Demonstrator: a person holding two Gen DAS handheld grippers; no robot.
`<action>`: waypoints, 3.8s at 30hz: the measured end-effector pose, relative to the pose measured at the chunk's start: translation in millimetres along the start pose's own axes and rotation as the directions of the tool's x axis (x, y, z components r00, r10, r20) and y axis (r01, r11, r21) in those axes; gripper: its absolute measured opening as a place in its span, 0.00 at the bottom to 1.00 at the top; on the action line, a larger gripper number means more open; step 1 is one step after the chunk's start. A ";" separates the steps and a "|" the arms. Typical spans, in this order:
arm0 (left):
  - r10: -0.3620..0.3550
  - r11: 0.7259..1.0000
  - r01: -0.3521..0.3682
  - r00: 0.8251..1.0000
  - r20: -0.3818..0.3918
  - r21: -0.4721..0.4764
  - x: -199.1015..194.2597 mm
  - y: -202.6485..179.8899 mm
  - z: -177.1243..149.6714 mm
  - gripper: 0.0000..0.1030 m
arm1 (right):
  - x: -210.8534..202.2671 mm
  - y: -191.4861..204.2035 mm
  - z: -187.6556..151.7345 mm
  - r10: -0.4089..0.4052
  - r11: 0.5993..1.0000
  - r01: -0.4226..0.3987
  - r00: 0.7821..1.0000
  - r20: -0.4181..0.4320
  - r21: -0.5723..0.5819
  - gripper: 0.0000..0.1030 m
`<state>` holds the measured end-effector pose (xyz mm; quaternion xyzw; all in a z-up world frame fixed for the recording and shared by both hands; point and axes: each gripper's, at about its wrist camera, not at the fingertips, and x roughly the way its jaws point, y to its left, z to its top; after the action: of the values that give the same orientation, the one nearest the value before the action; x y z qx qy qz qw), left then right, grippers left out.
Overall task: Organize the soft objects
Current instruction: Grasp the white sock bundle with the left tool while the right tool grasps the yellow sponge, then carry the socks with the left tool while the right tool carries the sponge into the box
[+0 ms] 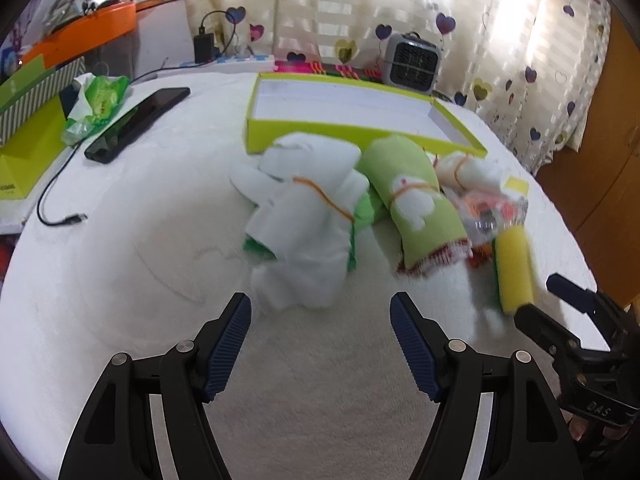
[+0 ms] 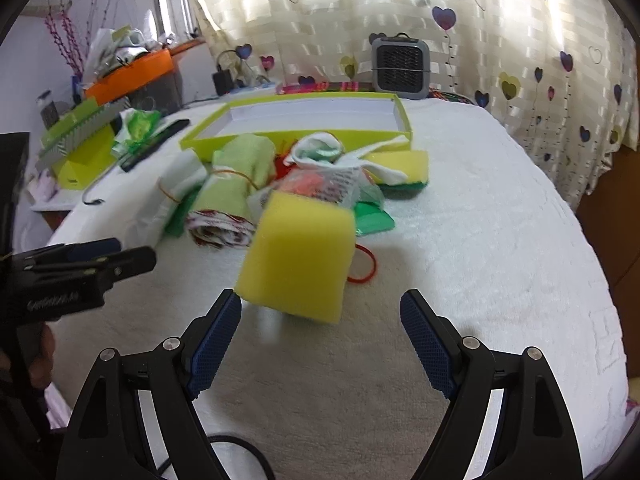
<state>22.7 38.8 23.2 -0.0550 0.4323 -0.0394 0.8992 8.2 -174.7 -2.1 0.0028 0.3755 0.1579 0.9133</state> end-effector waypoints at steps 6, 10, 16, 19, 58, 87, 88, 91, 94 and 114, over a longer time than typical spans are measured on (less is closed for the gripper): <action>-0.002 1.000 0.002 1.000 0.010 0.007 6.0 6.0 22.5 0.70 | -1.1 -5.1 8.4 0.054 0.998 -0.055 0.998 0.009 0.041 0.80; -0.003 1.000 0.003 1.000 0.003 0.016 14.2 8.0 33.0 0.70 | 8.0 -3.2 9.8 0.042 0.998 -0.042 0.999 -0.017 0.045 0.80; 0.017 1.000 -0.017 1.000 -0.001 0.013 23.0 14.0 43.4 0.70 | 14.6 3.6 14.7 0.037 0.999 -0.037 0.999 -0.029 0.019 0.80; 0.014 1.000 -0.014 1.000 -0.006 0.013 25.8 14.9 44.5 0.70 | 20.2 5.4 16.3 0.041 0.999 -0.041 0.998 -0.042 0.019 0.80; -0.025 0.999 0.025 1.000 0.004 -0.031 34.2 30.9 50.1 0.25 | 29.3 11.4 15.5 0.002 1.000 0.000 0.997 -0.072 0.030 0.50; -0.059 0.997 0.063 0.993 0.098 -0.045 -5.6 36.9 81.4 0.25 | -8.0 -3.4 50.4 0.007 0.999 -0.010 0.999 0.049 0.047 0.49; -0.060 0.997 0.065 0.993 0.100 -0.044 -5.7 36.7 83.8 0.25 | -8.8 -4.7 52.9 0.005 0.999 -0.008 0.999 0.052 0.047 0.49; -0.062 0.997 0.066 0.993 0.103 -0.038 -3.4 35.2 93.4 0.25 | -7.9 -7.9 61.0 0.000 0.999 -0.002 0.999 0.052 0.047 0.49; -0.068 0.997 0.071 0.992 0.102 -0.030 1.6 33.2 105.2 0.25 | -4.2 -11.4 71.1 0.005 0.999 -0.007 0.999 0.044 0.046 0.49; -0.054 0.998 0.054 0.998 0.032 -0.015 72.7 29.1 170.6 0.25 | 73.0 -38.1 165.4 0.027 0.999 -0.027 0.999 -0.034 0.019 0.49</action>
<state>202.1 70.1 68.9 -0.0743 0.4167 -0.0595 0.9041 181.5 -170.9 62.0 0.0138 0.3926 0.1667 0.9044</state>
